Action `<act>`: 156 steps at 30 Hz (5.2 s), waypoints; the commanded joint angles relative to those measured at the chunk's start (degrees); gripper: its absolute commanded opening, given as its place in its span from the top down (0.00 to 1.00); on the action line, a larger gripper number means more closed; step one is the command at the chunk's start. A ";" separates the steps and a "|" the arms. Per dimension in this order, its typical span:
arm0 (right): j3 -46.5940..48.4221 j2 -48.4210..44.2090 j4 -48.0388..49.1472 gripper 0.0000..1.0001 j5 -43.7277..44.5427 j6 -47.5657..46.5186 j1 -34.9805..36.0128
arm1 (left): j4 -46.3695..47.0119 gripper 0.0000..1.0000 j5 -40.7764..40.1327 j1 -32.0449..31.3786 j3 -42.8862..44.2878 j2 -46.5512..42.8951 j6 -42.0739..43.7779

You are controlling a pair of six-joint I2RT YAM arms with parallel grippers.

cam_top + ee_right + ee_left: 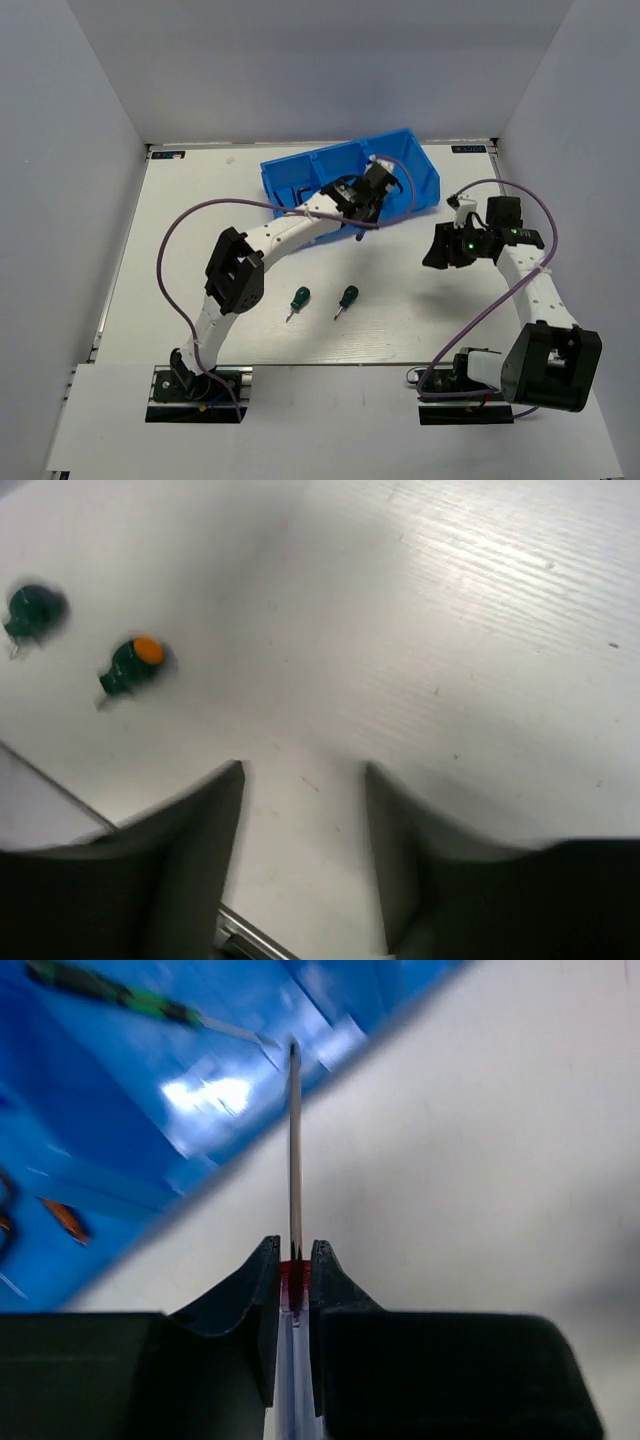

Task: Sort the tools into containers

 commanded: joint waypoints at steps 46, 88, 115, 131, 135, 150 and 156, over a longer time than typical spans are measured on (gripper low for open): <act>-8.54 -3.55 4.05 0.44 -9.03 -1.96 1.50 | 9.81 0.47 5.06 14.44 11.90 16.69 -5.41; -9.16 -4.69 4.58 0.42 -9.82 -1.79 1.41 | 6.83 0.41 2.17 9.51 6.53 3.41 -1.89; -6.79 7.95 13.91 0.10 -12.08 -57.20 35.78 | -2.76 0.27 0.58 9.51 -61.58 -69.10 -14.45; 17.72 33.97 -20.65 0.16 -16.59 -104.85 38.76 | 2.51 0.27 4.88 8.98 -67.82 -67.16 -14.46; 18.71 35.12 -27.93 0.21 -13.78 -109.36 39.29 | 3.92 0.27 5.94 8.98 -69.05 -67.69 -14.46; 2.89 30.37 4.31 0.31 -3.68 -84.07 45.88 | 9.63 0.27 7.18 8.98 -65.98 -57.68 -10.33; 1.48 30.03 10.64 0.54 1.95 -78.44 46.68 | 11.39 0.28 7.70 8.98 -65.46 -56.53 -10.33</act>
